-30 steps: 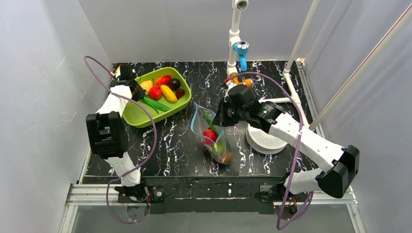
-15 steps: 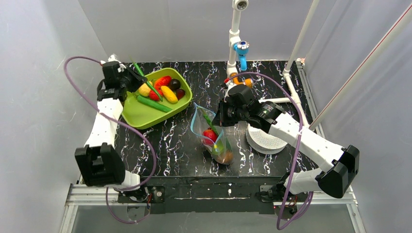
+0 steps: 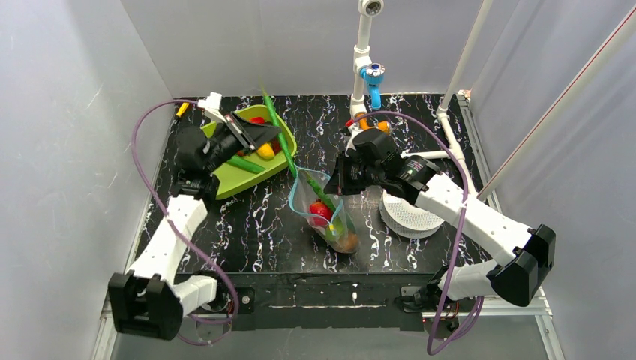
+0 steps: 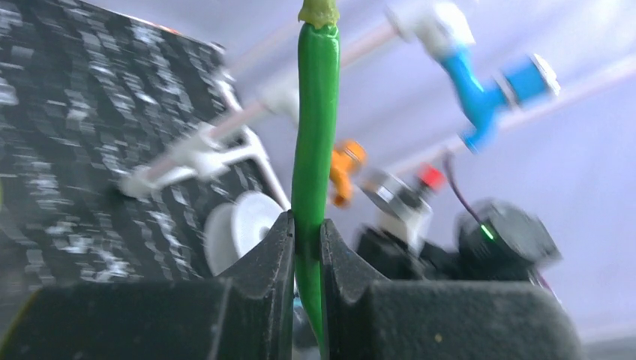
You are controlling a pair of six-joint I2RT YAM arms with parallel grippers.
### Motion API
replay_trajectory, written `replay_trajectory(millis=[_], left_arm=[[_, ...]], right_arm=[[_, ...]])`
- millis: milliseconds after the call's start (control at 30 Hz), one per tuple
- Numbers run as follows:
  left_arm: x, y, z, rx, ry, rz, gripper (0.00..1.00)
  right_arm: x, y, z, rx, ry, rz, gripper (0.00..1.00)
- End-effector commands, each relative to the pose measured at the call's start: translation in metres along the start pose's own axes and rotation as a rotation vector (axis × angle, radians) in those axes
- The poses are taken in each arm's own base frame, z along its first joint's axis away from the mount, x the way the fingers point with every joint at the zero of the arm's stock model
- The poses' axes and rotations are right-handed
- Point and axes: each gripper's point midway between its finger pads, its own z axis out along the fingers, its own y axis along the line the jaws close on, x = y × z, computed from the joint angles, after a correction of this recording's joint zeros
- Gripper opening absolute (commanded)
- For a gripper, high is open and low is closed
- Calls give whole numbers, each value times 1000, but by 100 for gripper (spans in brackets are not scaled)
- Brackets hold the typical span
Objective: Place the food in the zip-top bag and seal the zipper
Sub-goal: Place the fake vegetable in the zipper food storage bag.
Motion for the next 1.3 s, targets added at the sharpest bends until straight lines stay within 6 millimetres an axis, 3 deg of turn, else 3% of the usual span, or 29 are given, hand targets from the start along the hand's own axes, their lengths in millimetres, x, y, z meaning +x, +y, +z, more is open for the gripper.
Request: replay_trajectory(millis=[0,167,633,933,1267], left_arm=[[28,-90,-24,243,-21,212,0],[57,-86,-34,217,-47,279,0],[87,-68,-20,185,-111,283,0],[114,-50,-33,90,-96,286,0],[148,-53,-39,85,-45,251,0]], right_arm=[[-29,32,-16,-125,-83,24,1],[-31,40,-17,-178,-74,66,1],[-27,51,-17,-244,-40,115,1],[-32,53,-17,-261,-50,139,1],[-37,53,-16,-264,-67,164,1]])
